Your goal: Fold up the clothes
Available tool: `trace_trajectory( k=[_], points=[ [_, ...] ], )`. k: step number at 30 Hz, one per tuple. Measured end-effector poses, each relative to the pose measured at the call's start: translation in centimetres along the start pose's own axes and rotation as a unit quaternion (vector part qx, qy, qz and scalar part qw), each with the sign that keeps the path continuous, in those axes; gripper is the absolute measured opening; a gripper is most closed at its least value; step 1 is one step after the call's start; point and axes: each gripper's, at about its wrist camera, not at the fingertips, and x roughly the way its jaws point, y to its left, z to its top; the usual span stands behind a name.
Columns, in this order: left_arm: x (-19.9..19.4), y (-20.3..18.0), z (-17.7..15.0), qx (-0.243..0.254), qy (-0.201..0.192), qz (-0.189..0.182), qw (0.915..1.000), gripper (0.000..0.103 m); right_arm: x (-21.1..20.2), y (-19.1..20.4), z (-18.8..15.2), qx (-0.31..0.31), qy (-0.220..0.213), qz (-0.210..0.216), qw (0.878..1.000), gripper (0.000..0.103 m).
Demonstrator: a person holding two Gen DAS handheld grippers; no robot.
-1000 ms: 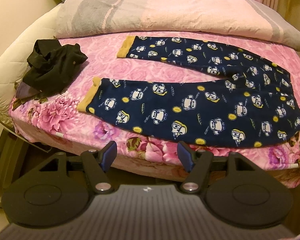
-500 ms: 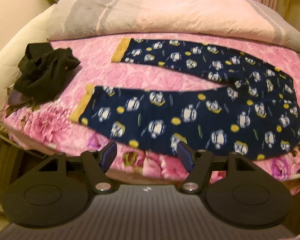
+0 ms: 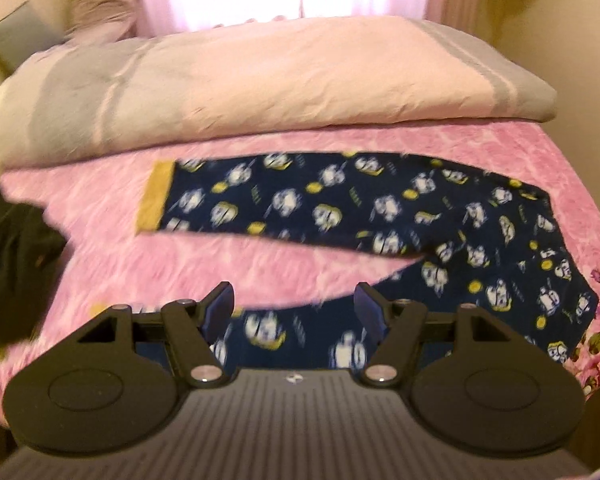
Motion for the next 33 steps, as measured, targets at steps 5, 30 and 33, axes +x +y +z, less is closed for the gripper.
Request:
trace_trajectory(
  k=[5,30,33],
  points=[
    [5.0,0.7,3.3,0.049,0.003,-0.037,0.9981,0.063,2.9,-0.1,1.4,0.032,0.001,-0.031,0.999,0.076],
    [36.7,-4.1,11.8,0.219,0.000,-0.091,0.9715,0.063,34.5,-2.8,14.5,-0.208,0.031,-0.032,0.977,0.076],
    [39.5,-4.6,13.8,0.269,-0.018,-0.090,0.9588,0.063,37.4,-2.1,15.9,-0.273,0.028,-0.024,0.961,0.076]
  ],
)
